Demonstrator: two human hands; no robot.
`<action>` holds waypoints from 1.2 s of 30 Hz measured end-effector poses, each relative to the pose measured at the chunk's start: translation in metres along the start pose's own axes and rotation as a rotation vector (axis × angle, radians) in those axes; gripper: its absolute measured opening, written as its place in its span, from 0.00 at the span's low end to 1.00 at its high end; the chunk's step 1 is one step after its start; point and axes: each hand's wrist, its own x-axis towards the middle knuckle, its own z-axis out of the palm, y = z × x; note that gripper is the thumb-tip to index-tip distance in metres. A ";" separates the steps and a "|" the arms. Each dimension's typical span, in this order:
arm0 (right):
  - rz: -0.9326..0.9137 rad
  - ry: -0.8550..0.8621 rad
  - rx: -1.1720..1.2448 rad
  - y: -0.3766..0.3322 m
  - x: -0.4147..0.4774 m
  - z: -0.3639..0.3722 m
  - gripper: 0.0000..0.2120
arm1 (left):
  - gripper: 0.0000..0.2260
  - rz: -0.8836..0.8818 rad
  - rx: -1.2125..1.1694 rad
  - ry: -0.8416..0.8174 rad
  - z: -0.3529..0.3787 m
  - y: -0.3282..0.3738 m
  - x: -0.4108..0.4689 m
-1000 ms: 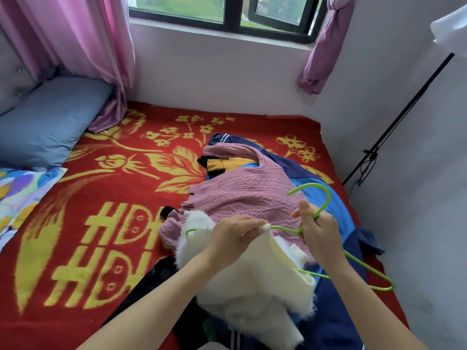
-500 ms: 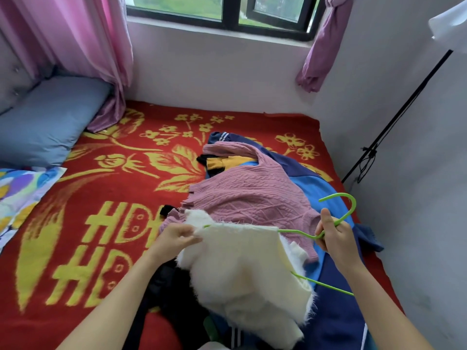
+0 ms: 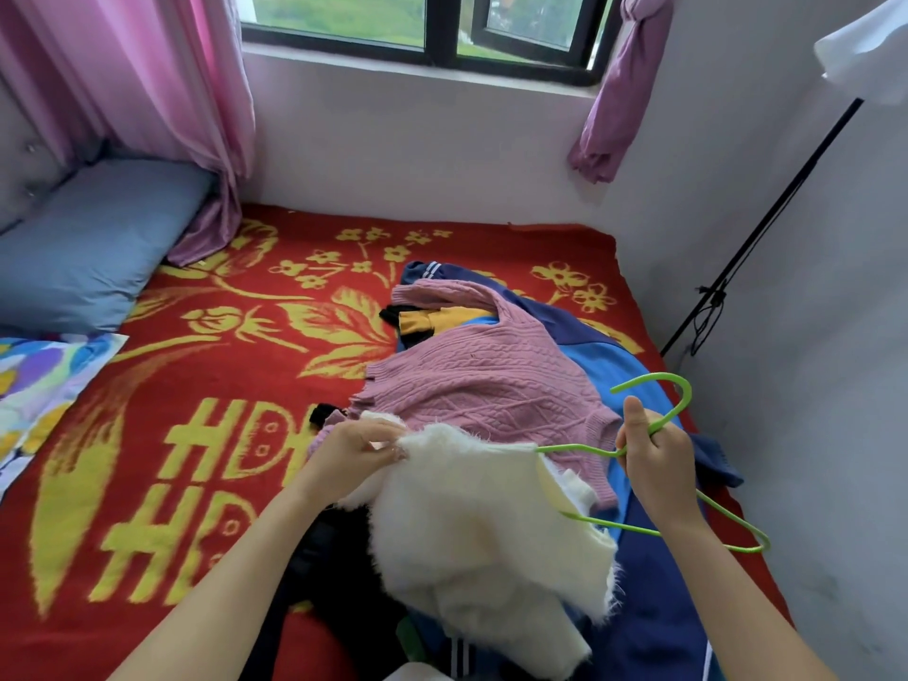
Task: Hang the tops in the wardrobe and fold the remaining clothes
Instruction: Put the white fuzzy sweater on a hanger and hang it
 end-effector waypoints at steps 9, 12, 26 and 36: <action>0.012 0.106 -0.109 -0.007 -0.014 0.014 0.26 | 0.08 0.019 0.082 0.026 0.005 -0.001 -0.014; -0.036 0.113 -0.145 -0.021 -0.019 0.030 0.30 | 0.05 0.192 0.142 0.048 0.022 0.010 -0.015; 0.046 0.093 0.080 -0.015 -0.030 0.042 0.28 | 0.35 0.143 0.596 -0.176 0.033 0.029 0.008; 0.060 0.085 0.116 -0.035 -0.035 0.050 0.27 | 0.21 0.680 0.569 0.172 0.069 0.049 0.006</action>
